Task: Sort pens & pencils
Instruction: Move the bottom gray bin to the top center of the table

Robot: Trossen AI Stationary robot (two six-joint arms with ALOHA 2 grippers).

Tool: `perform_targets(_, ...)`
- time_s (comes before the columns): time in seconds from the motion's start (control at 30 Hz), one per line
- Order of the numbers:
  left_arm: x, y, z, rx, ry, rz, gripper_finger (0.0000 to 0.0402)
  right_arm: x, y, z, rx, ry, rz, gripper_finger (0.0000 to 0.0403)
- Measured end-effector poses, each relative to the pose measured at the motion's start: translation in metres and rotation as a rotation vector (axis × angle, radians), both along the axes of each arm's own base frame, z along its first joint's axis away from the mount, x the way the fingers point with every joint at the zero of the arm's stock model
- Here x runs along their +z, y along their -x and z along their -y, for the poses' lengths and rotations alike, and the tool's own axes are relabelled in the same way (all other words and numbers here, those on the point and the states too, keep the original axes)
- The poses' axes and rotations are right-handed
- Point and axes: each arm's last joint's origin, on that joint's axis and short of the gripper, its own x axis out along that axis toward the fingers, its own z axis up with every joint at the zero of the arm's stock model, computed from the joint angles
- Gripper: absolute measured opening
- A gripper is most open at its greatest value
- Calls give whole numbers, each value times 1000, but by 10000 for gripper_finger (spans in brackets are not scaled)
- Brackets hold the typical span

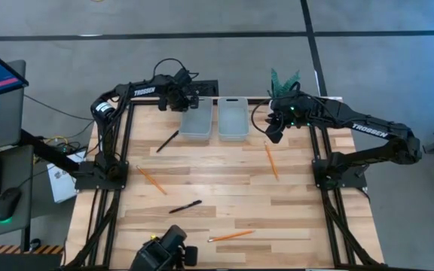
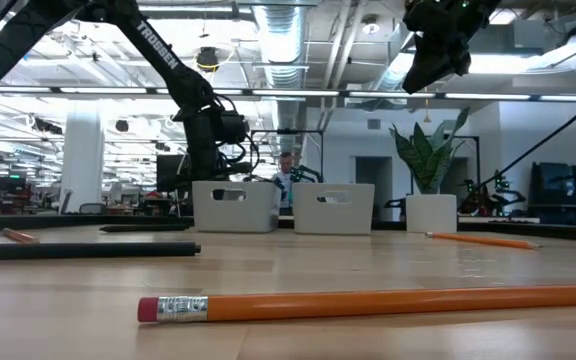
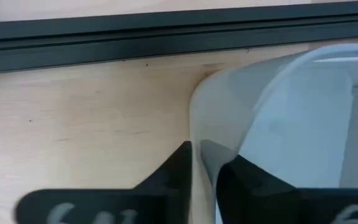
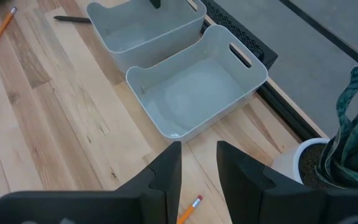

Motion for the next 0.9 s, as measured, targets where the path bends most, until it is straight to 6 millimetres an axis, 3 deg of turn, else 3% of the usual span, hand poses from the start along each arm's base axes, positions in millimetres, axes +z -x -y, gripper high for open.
perform_targets(0.33, 0, -3, 2, -3, 32, 43, 126, 0, 0, 0, 0, 0, 0, 123)
perform_targets(0.9, -2, 5, 8, 38, 82, -57, 133, 0, 0, 0, -1, 0, 1, 123)
